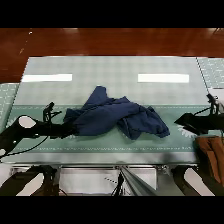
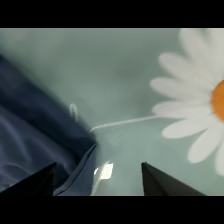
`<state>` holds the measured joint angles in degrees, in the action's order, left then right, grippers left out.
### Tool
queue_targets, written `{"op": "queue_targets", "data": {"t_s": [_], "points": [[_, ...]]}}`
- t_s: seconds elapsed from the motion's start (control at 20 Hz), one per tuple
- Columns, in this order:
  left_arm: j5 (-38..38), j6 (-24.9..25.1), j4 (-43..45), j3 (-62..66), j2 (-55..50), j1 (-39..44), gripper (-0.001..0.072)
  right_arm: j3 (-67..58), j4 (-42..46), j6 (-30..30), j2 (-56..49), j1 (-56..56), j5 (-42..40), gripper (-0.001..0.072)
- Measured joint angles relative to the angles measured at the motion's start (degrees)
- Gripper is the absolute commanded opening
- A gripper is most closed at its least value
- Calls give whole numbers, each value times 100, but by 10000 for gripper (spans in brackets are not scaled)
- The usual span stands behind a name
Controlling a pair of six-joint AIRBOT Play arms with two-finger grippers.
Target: Fold the shirts.
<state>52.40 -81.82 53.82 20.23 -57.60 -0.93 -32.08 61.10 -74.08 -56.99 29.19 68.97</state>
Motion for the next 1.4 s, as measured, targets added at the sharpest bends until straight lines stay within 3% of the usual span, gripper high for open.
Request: {"op": "queue_targets", "data": {"t_s": [0.4, 0.45, 0.55, 0.8, 1.0, 1.4], "points": [[227, 37, -120, 380, 299, -2, 23, 935, -1115, 199, 2, -131, -103, 592], [243, 39, -164, 463, 306, -2, 23, 1005, -1200, 210, 2, -251, -136, 512], [251, 39, -212, 651, 319, -2, 23, 1097, -1379, 227, 2, -612, -356, 30], [380, 37, -264, 1298, 393, -9, 22, 658, -2092, 378, 59, -1172, -726, 20], [466, 37, -284, 2636, 778, -184, 22, -938, -2142, 509, 387, -1274, -573, 20], [601, 33, -310, 6249, 1287, -1182, 22, -4769, -398, -173, 765, -1314, -682, 19]]}}
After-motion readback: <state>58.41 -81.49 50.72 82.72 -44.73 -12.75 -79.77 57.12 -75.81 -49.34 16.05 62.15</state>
